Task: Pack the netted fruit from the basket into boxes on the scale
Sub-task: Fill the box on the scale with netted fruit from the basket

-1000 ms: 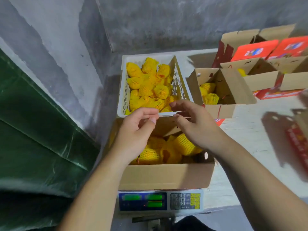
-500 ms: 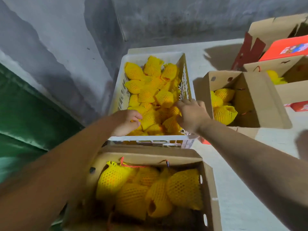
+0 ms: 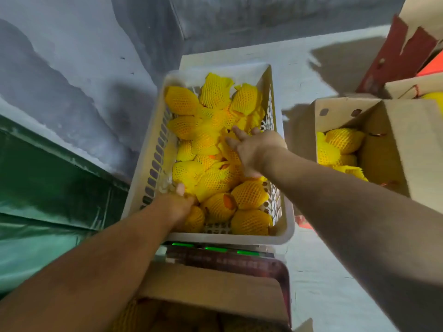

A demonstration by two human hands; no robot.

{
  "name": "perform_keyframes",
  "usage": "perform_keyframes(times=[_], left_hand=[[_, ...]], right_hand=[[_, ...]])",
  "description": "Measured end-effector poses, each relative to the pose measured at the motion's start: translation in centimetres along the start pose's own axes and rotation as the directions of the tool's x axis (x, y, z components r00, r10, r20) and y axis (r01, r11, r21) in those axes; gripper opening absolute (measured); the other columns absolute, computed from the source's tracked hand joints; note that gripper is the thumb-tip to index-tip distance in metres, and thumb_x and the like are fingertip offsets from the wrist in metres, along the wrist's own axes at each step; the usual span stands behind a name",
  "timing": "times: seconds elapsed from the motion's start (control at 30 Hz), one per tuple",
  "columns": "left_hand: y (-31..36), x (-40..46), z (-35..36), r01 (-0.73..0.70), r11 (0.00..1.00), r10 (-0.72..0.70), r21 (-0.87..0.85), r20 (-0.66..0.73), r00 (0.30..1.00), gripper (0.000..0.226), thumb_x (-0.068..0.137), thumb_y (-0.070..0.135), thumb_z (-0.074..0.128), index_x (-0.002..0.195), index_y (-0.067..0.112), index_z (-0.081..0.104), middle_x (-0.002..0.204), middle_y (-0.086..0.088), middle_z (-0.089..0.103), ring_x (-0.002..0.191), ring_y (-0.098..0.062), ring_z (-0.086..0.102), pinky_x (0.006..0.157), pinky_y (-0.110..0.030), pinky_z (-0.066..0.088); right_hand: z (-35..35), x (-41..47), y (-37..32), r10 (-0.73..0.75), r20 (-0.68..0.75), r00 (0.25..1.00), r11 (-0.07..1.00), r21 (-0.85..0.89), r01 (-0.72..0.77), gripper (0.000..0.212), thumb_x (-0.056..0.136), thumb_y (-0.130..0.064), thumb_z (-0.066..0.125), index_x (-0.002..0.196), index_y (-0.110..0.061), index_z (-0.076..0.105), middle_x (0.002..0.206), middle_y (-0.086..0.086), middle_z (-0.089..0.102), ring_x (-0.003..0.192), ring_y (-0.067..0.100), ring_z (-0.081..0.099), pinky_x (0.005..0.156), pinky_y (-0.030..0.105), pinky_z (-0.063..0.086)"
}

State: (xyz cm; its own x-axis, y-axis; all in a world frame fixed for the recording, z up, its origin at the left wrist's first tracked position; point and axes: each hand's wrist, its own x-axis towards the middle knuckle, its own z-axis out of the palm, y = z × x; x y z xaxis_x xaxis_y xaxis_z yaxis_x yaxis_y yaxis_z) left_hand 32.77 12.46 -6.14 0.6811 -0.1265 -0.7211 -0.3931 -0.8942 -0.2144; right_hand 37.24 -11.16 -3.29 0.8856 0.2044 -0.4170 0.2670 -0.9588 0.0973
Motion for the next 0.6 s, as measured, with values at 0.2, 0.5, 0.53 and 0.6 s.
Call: perform_keyframes(times=[0.2,0.5,0.53,0.6], left_hand=[[-0.7,-0.7,-0.6,-0.021,0.999,0.022,-0.033,0.036,0.999,0.077,0.096,0.019,0.07,0.158,0.027,0.025,0.168,-0.02,0.006,0.146,-0.048,0.035,0.114,-0.055,0.044],[-2.3,-6.8,-4.6,-0.026,0.693,-0.07,-0.721,-0.103,0.992,0.067,0.067,0.076,0.069,0.124,0.042,0.068,0.135,0.007,0.057,0.118,-0.017,0.054,0.091,-0.038,0.044],[-2.0,-8.0,-4.6,-0.024,0.594,-0.109,-0.804,-0.11,0.988,0.07,0.064,0.078,0.067,0.122,0.04,0.071,0.128,0.008,0.062,0.114,-0.017,0.057,0.093,-0.041,0.048],[-1.5,-10.5,-4.7,-0.084,0.288,-0.173,-0.954,-0.138,0.975,0.057,0.071,0.073,0.075,0.112,0.035,0.073,0.115,0.004,0.072,0.11,-0.022,0.066,0.1,-0.05,0.053]], right_hand=[[0.8,1.3,0.0,-0.083,0.045,0.996,0.992,-0.092,0.087,0.13,0.076,-0.027,0.086,0.164,-0.03,-0.009,0.17,0.004,0.002,0.154,0.038,0.017,0.117,0.054,0.032],[1.6,2.0,-0.4,-0.103,0.036,0.994,0.978,0.188,0.095,0.1,0.09,-0.004,0.07,0.161,-0.029,0.004,0.166,0.015,0.014,0.147,0.052,0.025,0.108,0.068,0.04],[1.6,1.9,-0.4,-0.111,0.018,0.994,0.971,0.214,0.105,0.104,0.089,-0.006,0.073,0.161,-0.031,0.002,0.165,0.014,0.017,0.146,0.052,0.026,0.108,0.068,0.041],[1.5,1.1,-0.7,-0.126,-0.066,0.99,0.952,0.274,0.139,0.107,0.085,-0.019,0.08,0.159,-0.034,0.004,0.158,0.011,0.024,0.141,0.048,0.033,0.103,0.065,0.045]])
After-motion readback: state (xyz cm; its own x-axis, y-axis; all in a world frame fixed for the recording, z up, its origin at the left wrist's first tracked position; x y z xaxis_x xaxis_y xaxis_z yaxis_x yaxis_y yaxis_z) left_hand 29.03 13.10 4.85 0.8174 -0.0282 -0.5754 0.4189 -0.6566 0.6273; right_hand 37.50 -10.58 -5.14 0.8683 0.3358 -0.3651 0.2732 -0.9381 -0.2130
